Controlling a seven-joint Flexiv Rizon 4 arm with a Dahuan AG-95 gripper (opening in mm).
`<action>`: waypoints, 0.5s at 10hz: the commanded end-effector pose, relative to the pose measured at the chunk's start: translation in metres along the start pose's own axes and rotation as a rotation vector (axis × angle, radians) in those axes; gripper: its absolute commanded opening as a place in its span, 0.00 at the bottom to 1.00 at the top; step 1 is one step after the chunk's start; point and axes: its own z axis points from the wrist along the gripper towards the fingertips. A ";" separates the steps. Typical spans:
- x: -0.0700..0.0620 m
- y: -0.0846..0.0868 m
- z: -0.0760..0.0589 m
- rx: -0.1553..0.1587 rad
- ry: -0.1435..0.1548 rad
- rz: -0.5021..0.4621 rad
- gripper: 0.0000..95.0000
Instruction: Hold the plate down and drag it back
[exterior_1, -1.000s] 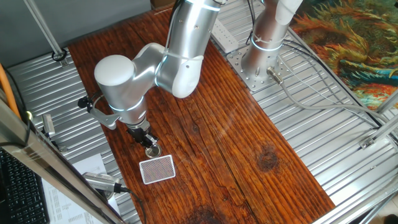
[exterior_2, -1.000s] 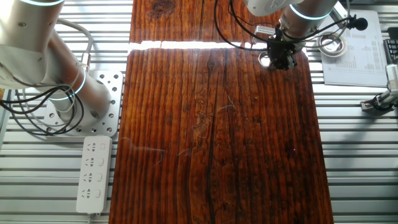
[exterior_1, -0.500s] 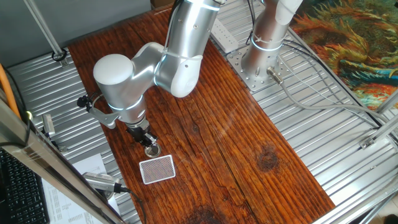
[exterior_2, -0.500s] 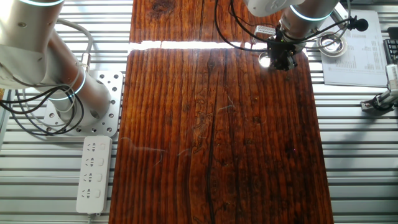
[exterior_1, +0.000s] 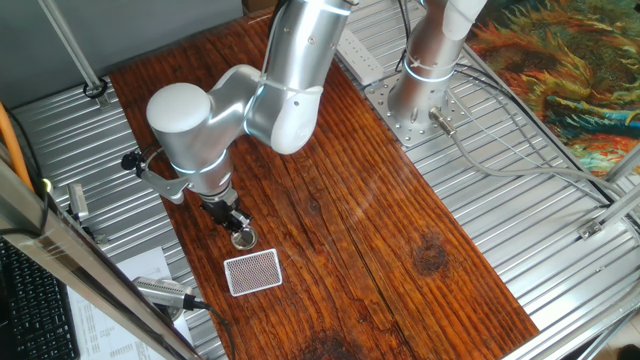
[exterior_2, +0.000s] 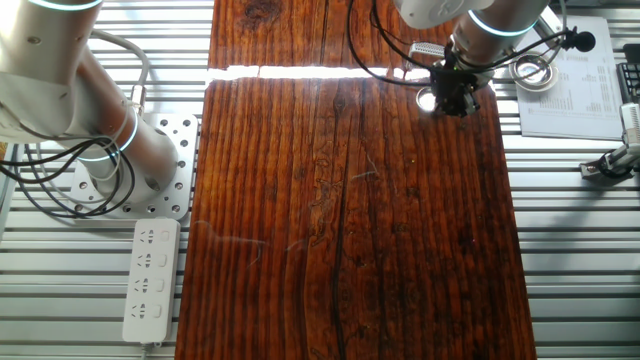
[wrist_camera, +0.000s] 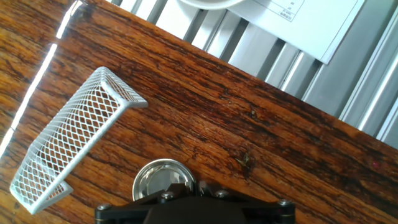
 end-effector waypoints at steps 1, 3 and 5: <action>0.001 -0.002 0.001 0.001 0.001 -0.007 0.00; 0.002 -0.002 0.003 0.001 0.001 -0.012 0.00; 0.002 -0.004 0.003 -0.001 0.000 -0.013 0.00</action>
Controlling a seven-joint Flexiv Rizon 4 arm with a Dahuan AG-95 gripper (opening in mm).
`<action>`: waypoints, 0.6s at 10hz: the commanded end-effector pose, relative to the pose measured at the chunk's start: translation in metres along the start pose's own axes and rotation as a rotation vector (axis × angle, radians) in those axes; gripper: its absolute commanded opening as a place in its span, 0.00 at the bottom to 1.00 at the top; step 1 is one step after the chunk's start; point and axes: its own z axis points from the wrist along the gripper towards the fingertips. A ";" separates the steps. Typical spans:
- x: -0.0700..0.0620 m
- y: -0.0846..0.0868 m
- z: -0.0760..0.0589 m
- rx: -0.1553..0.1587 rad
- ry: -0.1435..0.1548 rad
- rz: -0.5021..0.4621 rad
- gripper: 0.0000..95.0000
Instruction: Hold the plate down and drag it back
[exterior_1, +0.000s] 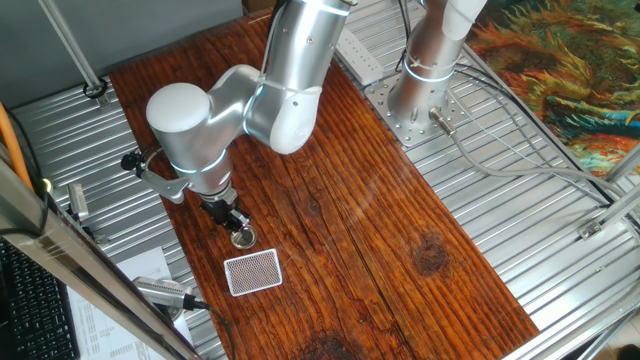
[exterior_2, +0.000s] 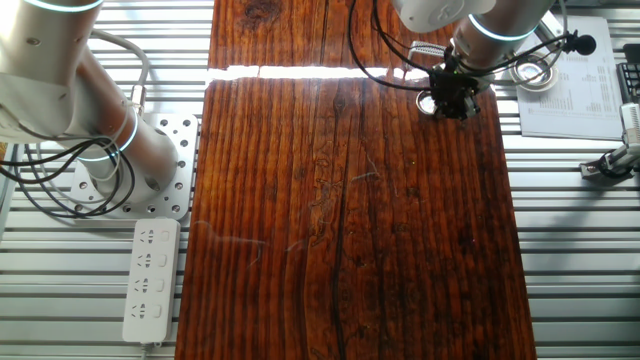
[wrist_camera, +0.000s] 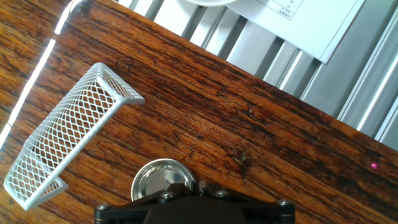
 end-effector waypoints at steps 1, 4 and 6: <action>0.001 -0.001 0.000 -0.002 0.000 -0.002 0.00; 0.002 -0.003 -0.001 -0.001 0.001 -0.006 0.00; 0.004 -0.006 -0.002 -0.003 0.003 -0.011 0.00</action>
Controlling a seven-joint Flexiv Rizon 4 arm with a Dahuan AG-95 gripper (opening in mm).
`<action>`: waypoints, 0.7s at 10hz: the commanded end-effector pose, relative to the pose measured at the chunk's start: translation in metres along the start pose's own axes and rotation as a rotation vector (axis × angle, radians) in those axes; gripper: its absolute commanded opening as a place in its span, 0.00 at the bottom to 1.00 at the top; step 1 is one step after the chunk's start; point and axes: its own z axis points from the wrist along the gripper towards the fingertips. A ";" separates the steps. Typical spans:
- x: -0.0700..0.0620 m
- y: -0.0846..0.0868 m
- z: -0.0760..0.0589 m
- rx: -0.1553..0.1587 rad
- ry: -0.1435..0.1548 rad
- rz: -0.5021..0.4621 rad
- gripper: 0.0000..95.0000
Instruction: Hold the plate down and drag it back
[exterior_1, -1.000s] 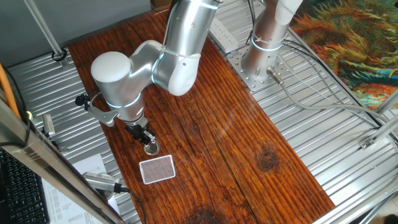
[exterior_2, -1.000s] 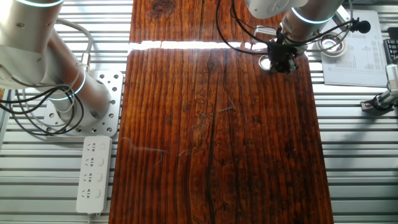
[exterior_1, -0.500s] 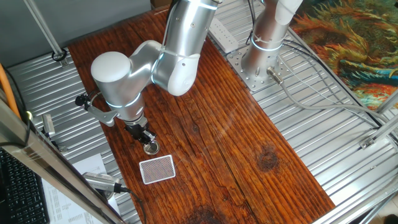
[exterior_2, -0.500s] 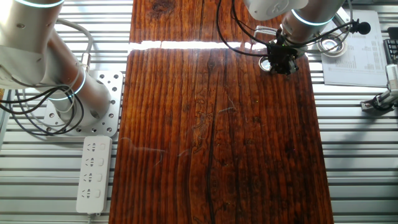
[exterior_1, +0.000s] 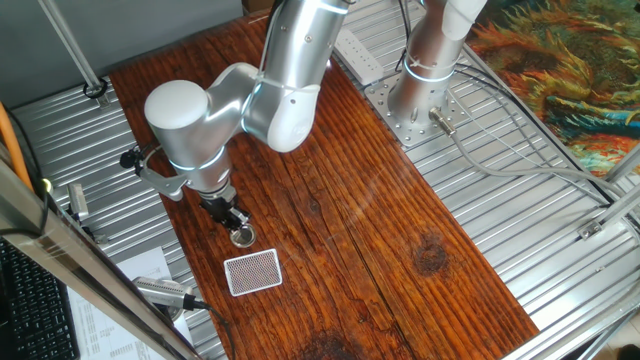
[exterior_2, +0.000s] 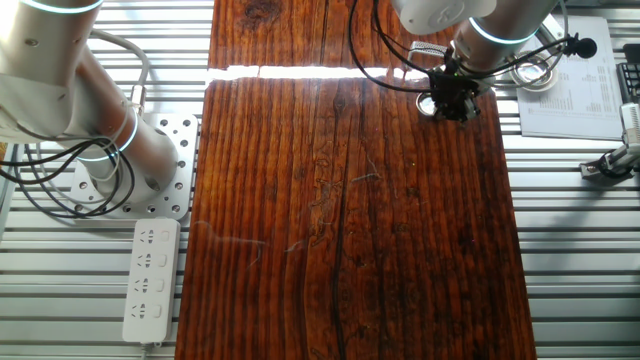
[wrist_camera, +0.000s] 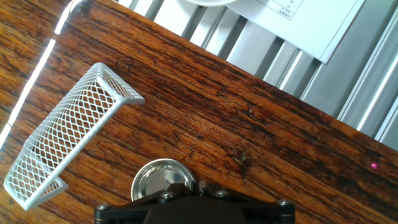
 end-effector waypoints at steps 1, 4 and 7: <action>0.001 -0.002 0.000 0.000 0.002 -0.002 0.00; 0.003 -0.005 -0.001 0.001 0.003 -0.010 0.00; 0.005 -0.009 -0.001 0.001 0.003 -0.019 0.00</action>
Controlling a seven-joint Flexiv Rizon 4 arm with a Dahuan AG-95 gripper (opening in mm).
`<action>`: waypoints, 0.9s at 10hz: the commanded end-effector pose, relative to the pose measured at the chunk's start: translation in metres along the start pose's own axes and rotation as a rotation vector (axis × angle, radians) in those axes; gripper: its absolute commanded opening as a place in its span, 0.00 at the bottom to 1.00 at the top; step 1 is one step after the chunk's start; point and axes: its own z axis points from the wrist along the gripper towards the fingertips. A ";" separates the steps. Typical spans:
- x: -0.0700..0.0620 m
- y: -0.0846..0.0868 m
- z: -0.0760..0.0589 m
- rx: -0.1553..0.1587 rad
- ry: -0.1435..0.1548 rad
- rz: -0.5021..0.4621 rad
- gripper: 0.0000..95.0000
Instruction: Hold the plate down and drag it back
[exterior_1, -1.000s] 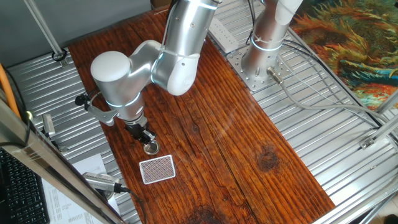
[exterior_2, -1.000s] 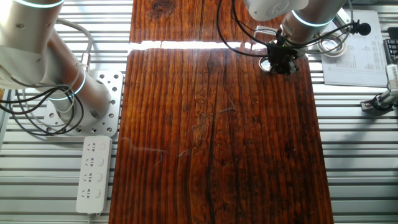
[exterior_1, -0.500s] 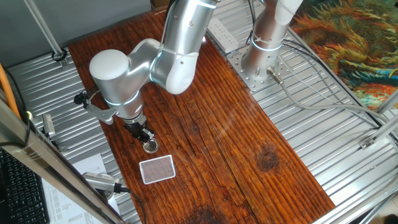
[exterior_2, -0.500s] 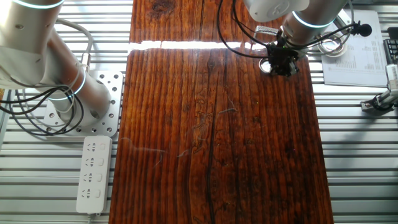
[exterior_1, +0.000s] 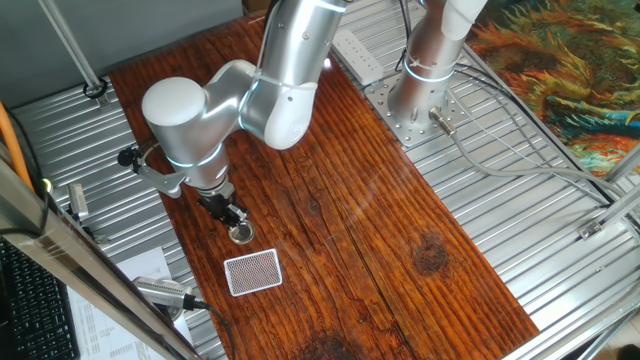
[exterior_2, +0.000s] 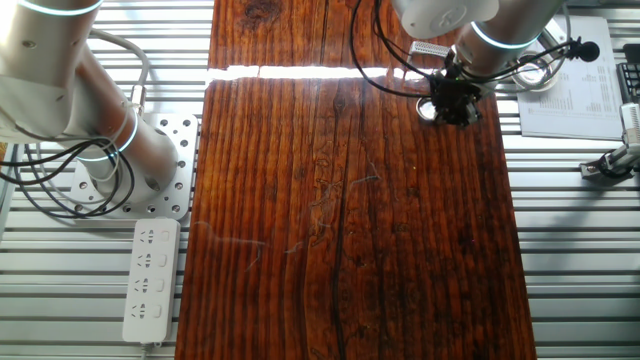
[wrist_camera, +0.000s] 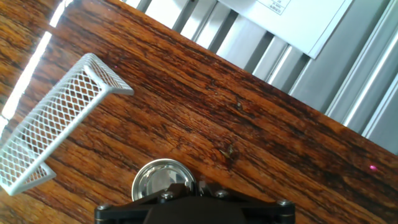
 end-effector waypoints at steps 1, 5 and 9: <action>0.001 -0.001 0.000 0.000 0.001 -0.002 0.00; 0.003 -0.004 0.000 -0.001 0.000 -0.006 0.00; 0.006 -0.009 0.000 0.002 0.003 -0.016 0.00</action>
